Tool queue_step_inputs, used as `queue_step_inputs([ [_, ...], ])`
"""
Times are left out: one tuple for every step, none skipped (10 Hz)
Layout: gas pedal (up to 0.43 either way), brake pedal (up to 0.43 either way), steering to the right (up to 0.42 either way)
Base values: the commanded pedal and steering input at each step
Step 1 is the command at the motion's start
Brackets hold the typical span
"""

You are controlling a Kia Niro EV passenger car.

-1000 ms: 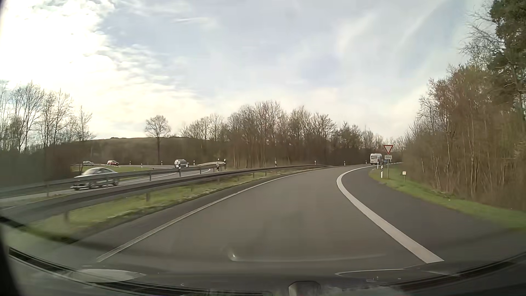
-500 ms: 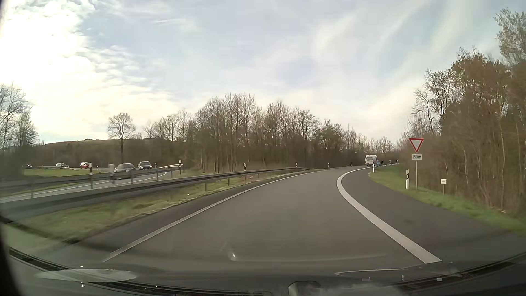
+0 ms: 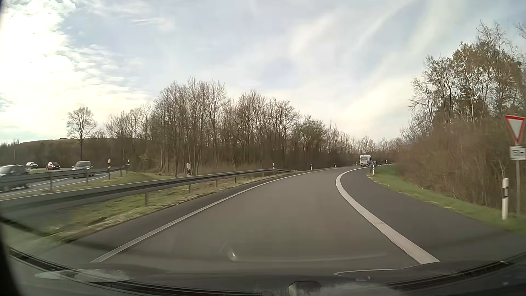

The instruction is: Follow the waypoints while adhering to traffic rules and regulations

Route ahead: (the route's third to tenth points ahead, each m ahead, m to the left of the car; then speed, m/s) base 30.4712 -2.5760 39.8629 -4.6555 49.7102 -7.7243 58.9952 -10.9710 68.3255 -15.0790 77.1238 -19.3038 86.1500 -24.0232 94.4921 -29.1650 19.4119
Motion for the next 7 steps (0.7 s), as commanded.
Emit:
queue_step_inputs([
  [0.118, 0.000, 0.041],
  [0.118, 0.000, 0.041],
  [0.118, 0.000, 0.041],
  [0.118, 0.000, 0.040],
  [0.118, 0.000, 0.040],
  [0.118, 0.000, 0.040],
  [0.130, 0.000, 0.040],
])
